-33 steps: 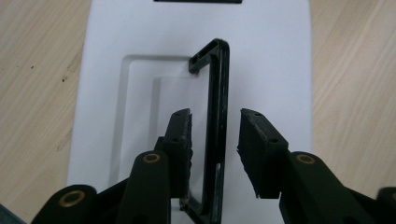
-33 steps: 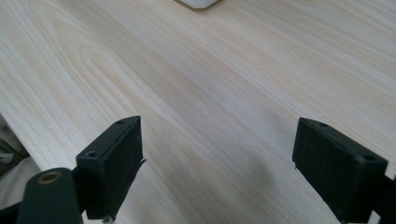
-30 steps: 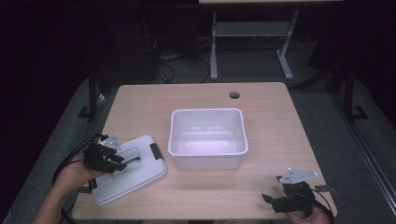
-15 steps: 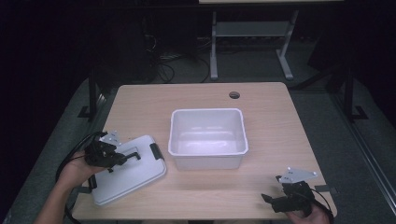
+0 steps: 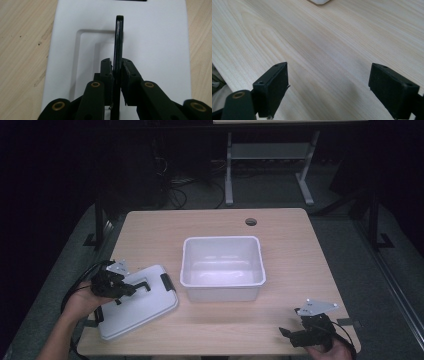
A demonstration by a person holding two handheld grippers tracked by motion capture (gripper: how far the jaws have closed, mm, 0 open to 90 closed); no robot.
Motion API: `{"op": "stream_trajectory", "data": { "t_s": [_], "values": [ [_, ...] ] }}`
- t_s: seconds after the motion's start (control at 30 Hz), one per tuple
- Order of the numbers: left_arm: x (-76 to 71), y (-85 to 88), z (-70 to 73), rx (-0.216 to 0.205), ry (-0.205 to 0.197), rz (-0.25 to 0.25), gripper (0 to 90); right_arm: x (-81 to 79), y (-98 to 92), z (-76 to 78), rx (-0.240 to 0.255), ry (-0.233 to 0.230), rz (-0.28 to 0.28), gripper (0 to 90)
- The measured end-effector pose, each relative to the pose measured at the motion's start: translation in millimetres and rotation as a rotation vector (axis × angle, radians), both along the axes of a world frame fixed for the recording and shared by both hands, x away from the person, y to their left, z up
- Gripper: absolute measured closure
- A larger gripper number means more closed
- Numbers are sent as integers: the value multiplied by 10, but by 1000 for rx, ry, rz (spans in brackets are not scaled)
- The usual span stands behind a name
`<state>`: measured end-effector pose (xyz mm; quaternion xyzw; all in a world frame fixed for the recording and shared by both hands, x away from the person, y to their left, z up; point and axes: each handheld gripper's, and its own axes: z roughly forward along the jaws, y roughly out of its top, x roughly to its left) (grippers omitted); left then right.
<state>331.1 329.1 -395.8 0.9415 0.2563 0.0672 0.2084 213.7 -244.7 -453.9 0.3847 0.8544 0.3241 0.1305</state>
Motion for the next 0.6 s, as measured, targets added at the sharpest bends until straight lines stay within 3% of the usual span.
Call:
{"op": "stream_trajectory", "data": {
  "t_s": [0.6],
  "values": [
    [-11,-16,14,12,8,-55,839,-7,-7,1,-1,2,-4,156]
  ]
}}
